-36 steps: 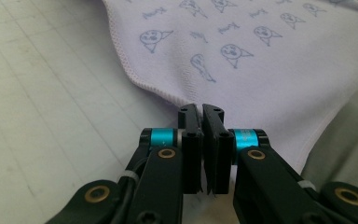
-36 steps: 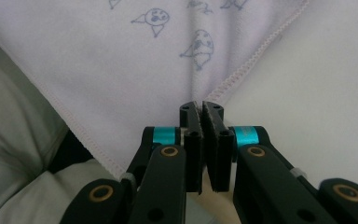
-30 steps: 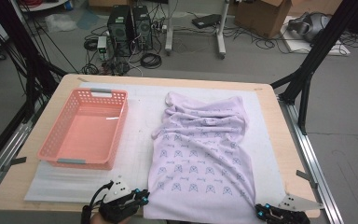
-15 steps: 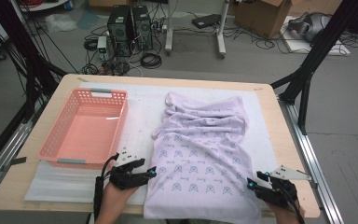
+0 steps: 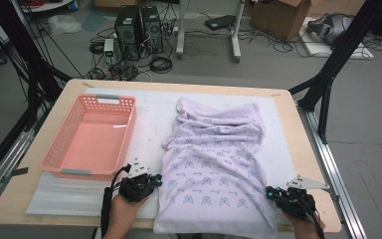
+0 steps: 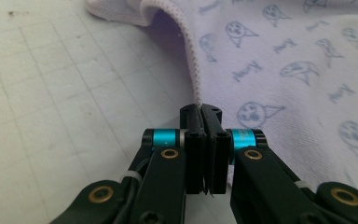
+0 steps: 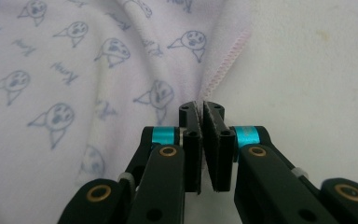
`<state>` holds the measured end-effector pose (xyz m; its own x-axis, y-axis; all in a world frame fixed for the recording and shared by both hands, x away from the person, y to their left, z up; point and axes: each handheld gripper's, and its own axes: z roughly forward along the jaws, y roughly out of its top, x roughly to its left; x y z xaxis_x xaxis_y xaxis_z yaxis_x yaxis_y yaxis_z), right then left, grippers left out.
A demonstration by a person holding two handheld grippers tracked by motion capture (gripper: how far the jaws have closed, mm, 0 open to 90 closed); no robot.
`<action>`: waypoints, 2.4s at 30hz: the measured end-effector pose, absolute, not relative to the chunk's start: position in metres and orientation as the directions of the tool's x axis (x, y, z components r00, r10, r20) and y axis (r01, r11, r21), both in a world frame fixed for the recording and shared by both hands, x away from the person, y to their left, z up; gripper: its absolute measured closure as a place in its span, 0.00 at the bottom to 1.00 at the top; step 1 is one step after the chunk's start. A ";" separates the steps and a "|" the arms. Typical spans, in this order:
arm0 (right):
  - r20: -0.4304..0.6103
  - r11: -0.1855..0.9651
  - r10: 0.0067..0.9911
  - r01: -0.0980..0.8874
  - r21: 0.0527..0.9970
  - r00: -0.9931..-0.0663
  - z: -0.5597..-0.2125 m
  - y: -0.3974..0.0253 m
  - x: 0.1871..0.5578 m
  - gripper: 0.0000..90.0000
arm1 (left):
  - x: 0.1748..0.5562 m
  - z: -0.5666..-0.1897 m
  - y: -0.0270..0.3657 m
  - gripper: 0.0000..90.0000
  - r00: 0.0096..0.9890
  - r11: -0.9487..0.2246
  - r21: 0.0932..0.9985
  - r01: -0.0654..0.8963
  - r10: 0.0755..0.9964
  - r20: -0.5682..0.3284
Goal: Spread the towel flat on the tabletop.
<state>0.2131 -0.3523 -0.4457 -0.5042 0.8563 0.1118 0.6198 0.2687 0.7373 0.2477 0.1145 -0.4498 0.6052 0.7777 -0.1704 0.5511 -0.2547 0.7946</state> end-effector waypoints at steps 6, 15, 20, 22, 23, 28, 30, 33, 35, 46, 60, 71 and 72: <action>0.120 0.266 0.845 0.604 0.752 -0.521 -0.437 -0.362 0.194 0.96 | 0.232 -0.446 0.122 0.98 0.619 -0.234 0.804 0.547 0.759 -0.200; 0.141 0.288 0.824 0.621 0.729 -0.548 -0.438 -0.367 0.177 0.96 | 0.210 -0.446 0.129 0.98 0.632 -0.231 0.798 0.557 0.741 -0.228; 0.130 0.307 0.822 0.623 0.720 -0.555 -0.435 -0.370 0.165 0.95 | 0.203 -0.444 0.129 0.97 0.637 -0.216 0.798 0.562 0.728 -0.252; 0.139 0.295 0.822 0.622 0.725 -0.552 -0.435 -0.372 0.164 0.90 | 0.206 -0.443 0.130 0.94 0.624 -0.190 0.802 0.567 0.734 -0.267; 0.137 0.281 0.832 0.621 0.732 -0.538 -0.435 -0.373 0.164 0.80 | 0.209 -0.442 0.130 0.83 0.609 -0.169 0.800 0.576 0.742 -0.281; 0.182 0.184 0.850 0.602 0.777 -0.494 -0.432 -0.373 0.180 0.64 | 0.229 -0.442 0.127 0.54 0.573 -0.114 0.805 0.583 0.759 -0.307; 0.144 0.210 0.861 0.599 0.773 -0.488 -0.435 -0.365 0.191 0.60 | 0.239 -0.445 0.122 0.51 0.570 -0.141 0.791 0.595 0.768 -0.292; 0.090 0.254 0.875 0.611 0.750 -0.475 -0.443 -0.354 0.207 0.61 | 0.253 -0.450 0.112 0.51 0.575 -0.179 0.767 0.617 0.768 -0.284; 0.087 0.258 0.877 0.616 0.744 -0.472 -0.446 -0.351 0.217 0.70 | 0.256 -0.451 0.105 0.55 0.597 -0.211 0.771 0.600 0.760 -0.256; 0.073 0.209 0.910 0.602 0.770 -0.409 -0.449 -0.350 0.260 0.96 | 0.293 -0.444 0.093 0.97 0.525 -0.211 0.786 0.581 0.835 -0.164; 0.098 0.186 0.907 0.597 0.781 -0.410 -0.448 -0.349 0.265 0.71 | 0.287 -0.452 0.102 0.55 0.532 -0.145 0.787 0.599 0.807 -0.257; 0.125 0.165 0.892 0.571 0.804 -0.434 -0.432 -0.370 0.221 0.57 | 0.254 -0.451 0.116 0.43 0.603 -0.190 0.780 0.597 0.747 -0.280; 0.130 0.167 0.888 0.573 0.803 -0.440 -0.432 -0.371 0.216 0.56 | 0.251 -0.451 0.117 0.43 0.606 -0.190 0.781 0.594 0.745 -0.280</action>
